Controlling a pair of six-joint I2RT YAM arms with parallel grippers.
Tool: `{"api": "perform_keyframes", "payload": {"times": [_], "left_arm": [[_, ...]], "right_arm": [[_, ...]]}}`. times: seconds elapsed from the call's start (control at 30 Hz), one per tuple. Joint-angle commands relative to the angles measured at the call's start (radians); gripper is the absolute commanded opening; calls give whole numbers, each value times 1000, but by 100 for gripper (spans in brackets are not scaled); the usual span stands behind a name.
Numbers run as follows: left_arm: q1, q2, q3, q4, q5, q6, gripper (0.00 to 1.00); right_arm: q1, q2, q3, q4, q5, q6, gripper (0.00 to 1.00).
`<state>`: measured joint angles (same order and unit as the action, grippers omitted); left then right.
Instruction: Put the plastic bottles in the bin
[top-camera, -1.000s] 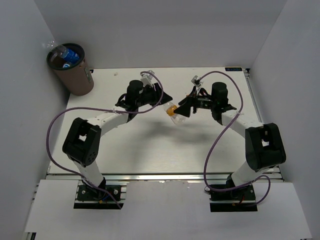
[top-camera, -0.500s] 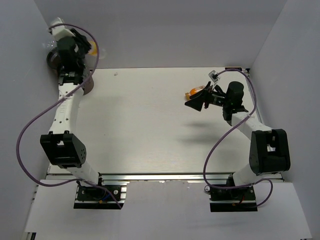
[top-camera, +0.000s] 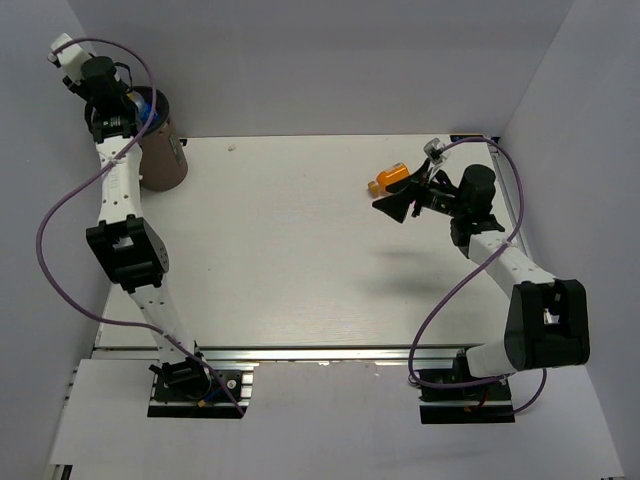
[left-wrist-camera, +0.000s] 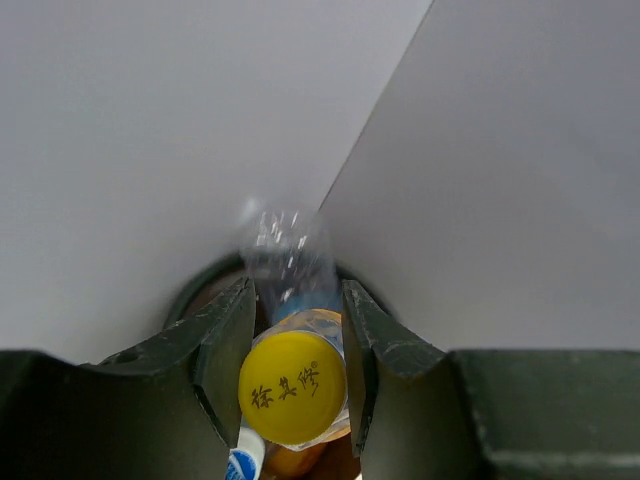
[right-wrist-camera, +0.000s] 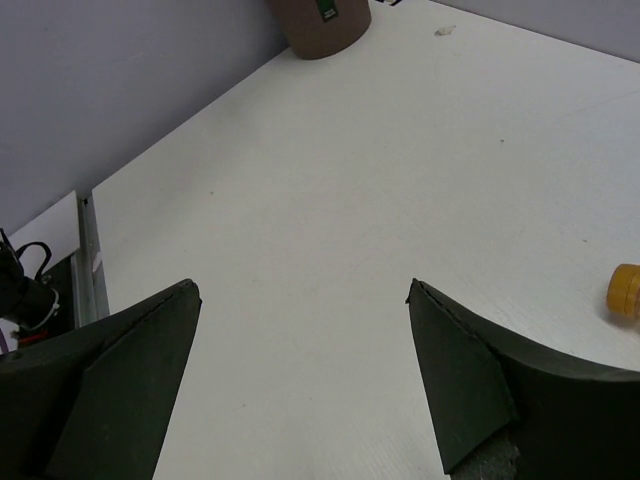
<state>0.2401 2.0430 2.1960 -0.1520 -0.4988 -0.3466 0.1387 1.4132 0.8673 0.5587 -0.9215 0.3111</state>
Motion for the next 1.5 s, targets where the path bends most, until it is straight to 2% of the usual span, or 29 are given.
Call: {"api": "perform_keyframes", "payload": {"times": [0.0, 0.1, 0.17, 0.23, 0.27, 0.3, 0.4, 0.5, 0.57, 0.6, 0.67, 0.7, 0.77, 0.8, 0.87, 0.9, 0.93, 0.97, 1.0, 1.03, 1.1, 1.17, 1.2, 1.27, 1.47], "left_arm": [[-10, 0, 30, -41, 3, 8, 0], [-9, 20, 13, -46, -3, -5, 0], [-9, 32, 10, -63, -1, -5, 27], [-9, 45, 10, -76, 2, -3, 62], [-9, 46, 8, -78, 6, -2, 94], [-9, 46, 8, -78, 9, -3, 98], [-9, 34, 16, -75, 25, -3, 98], [-9, 28, 66, -99, 52, -11, 98], [-9, 14, 88, -115, 75, -17, 98], [-9, 3, 91, -121, 83, -25, 98], [-10, -44, 77, -123, 103, -31, 98], [-9, -64, 55, -127, 111, -46, 98], [-9, -122, 42, -159, 120, -77, 98], [-10, -141, 41, -217, 152, -113, 98], [-13, -220, -16, -271, 224, -158, 98], [-18, -260, -63, -291, 320, -198, 98], [-27, -308, -220, -275, 366, -207, 98], [-63, -430, -337, -229, 400, -212, 98], [-88, -505, -475, -66, 408, -225, 98], [-116, -579, -754, 28, 407, -229, 98], [-191, -741, -953, 199, 410, -233, 98], [-223, -805, -1117, 213, 421, -241, 98], [-254, -846, -1159, 226, 424, -256, 98], [-277, -868, -1260, 259, 450, -259, 98], [-300, -787, -1291, 299, 508, -258, 98]], "right_arm": [[-4, -16, -7, -28, 42, -49, 89], [-2, 3, 4, -36, 39, -46, 89], [-4, 18, 7, -36, 33, -40, 89], [-4, 30, 13, -42, 42, -33, 89], [-5, 36, 18, -48, 49, -33, 89], [-4, 43, 24, -62, 59, -35, 90], [-4, 66, 55, -129, 145, -27, 89], [-2, 89, 94, -232, 380, -1, 89], [-1, 101, 105, -275, 455, 23, 89], [2, 107, 105, -289, 554, 43, 89], [9, 116, 120, -322, 646, 69, 89], [13, 130, 128, -366, 752, 124, 89], [21, 150, 150, -404, 826, 175, 89], [28, 174, 179, -442, 907, 240, 89], [38, 200, 203, -453, 975, 299, 89], [50, 223, 226, -463, 1012, 333, 89], [58, 234, 236, -457, 1026, 388, 89], [79, 250, 245, -454, 1050, 410, 89], [87, 280, 277, -473, 1102, 431, 90], [96, 299, 297, -486, 1116, 463, 89], [114, 351, 341, -531, 1151, 488, 89], [136, 384, 395, -592, 1202, 520, 89], [140, 417, 413, -608, 1263, 532, 89], [145, 447, 475, -654, 1291, 572, 89], [156, 573, 637, -784, 1395, 671, 89]]}}
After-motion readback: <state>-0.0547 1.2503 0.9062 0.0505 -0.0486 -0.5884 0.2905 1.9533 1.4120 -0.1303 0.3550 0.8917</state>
